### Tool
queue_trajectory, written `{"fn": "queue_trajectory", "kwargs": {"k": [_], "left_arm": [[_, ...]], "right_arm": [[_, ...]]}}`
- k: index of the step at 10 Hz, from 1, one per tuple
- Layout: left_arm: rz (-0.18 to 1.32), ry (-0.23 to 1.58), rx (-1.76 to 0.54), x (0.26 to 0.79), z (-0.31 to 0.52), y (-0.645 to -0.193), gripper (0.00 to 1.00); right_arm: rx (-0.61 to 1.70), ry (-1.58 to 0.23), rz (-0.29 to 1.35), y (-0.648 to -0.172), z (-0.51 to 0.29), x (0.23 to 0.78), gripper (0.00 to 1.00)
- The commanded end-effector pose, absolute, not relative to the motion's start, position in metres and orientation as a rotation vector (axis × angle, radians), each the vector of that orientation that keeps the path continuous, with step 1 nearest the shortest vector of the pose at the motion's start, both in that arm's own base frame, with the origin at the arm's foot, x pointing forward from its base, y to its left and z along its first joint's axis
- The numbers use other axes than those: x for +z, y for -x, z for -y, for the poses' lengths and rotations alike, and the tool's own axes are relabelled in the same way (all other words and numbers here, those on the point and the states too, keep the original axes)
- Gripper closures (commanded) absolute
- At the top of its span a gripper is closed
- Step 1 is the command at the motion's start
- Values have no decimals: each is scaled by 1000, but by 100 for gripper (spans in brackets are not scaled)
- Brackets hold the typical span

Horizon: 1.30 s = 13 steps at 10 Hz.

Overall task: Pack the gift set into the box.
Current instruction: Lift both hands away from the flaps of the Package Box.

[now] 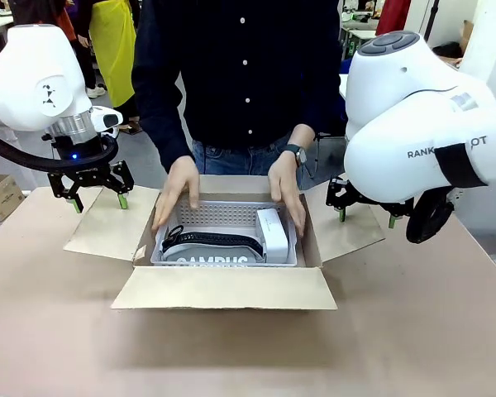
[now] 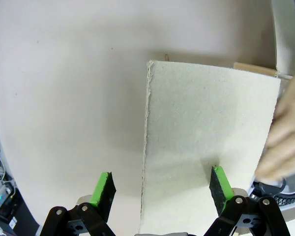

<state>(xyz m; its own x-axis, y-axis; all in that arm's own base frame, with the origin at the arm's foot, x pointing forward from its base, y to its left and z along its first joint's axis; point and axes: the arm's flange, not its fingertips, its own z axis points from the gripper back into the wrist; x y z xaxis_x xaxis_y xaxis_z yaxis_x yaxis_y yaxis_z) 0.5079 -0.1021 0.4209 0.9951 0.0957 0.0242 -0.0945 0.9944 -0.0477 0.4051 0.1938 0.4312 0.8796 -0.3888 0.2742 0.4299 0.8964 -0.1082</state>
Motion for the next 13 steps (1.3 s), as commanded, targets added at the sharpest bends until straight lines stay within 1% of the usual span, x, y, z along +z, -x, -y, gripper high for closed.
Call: {"fn": "queue_trajectory", "kwargs": {"k": [1,6,7,8,9,10,11,12,13], "left_arm": [[39,33,110,422,102,-507,0],[26,47,95,421,102,-508,0],[-47,198,-16,445,66,-496,0],[-119,388,-71,463,14,-481,0],[-177,599,-219,462,-28,-470,0],[-174,820,-322,449,-62,-464,0],[-150,1080,-338,428,-87,-466,0],[-18,1398,-303,398,-107,-471,0],[-13,1568,-265,372,-120,-484,0]], "right_arm": [[-445,180,258,-407,-195,432,0],[-429,168,250,-405,-194,431,0],[-360,-64,130,-398,-161,463,0],[-379,-306,80,-376,-100,498,0],[-379,-520,-7,-356,-47,510,0],[-422,-724,-58,-342,-1,502,0],[-434,-886,-64,-330,35,478,0],[-486,-1005,-81,-330,58,438,0],[-561,-1071,-142,-346,63,406,0]]}}
